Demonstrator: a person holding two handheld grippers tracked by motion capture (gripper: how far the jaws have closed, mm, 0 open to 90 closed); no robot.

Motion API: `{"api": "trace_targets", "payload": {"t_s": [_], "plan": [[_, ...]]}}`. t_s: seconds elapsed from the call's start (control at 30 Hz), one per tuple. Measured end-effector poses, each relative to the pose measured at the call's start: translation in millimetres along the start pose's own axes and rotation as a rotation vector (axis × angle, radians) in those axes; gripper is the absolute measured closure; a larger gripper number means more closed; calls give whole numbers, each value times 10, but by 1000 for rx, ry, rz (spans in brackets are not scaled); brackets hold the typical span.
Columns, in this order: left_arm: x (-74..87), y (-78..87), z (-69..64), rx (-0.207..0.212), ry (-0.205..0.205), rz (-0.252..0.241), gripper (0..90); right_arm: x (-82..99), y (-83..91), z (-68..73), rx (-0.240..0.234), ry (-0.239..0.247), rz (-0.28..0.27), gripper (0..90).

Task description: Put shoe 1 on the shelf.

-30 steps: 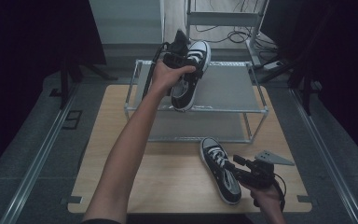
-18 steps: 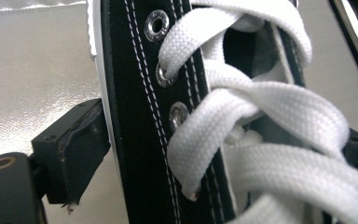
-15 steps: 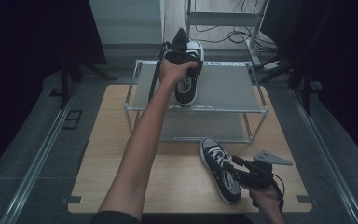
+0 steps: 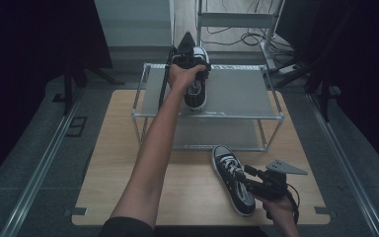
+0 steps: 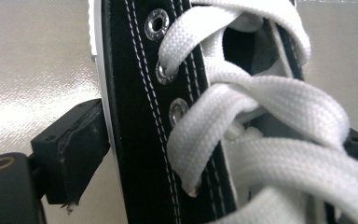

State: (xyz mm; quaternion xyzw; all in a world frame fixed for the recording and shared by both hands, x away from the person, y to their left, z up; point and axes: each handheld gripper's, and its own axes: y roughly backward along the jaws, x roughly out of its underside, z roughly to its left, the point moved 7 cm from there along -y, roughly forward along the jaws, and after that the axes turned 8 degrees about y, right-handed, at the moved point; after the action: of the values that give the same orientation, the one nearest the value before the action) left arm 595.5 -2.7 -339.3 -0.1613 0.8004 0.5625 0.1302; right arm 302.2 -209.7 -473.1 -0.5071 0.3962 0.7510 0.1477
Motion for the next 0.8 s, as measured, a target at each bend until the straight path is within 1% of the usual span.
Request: {"api": "trace_targets", "payload": {"t_s": [0.13,0.2,0.3,0.43,0.6,0.7,0.8], "plan": [[-5,-91,25,-6,17,8,107,13,-19,9,-3,1,8,466],[-6,-138,45,2,29,12,107,23,-27,6,-5,2,13,466],[-6,-164,71,11,48,15,106,31,-41,6,-4,-3,16,465],[2,-197,97,25,67,17,105,35,-47,13,-7,3,21,464],[11,-218,94,13,58,19,101,34,-49,29,-10,4,23,462],[12,-236,86,5,60,18,97,33,-48,34,-11,7,22,461],[18,-245,70,-15,43,20,91,32,-47,36,-11,7,22,461]]}}
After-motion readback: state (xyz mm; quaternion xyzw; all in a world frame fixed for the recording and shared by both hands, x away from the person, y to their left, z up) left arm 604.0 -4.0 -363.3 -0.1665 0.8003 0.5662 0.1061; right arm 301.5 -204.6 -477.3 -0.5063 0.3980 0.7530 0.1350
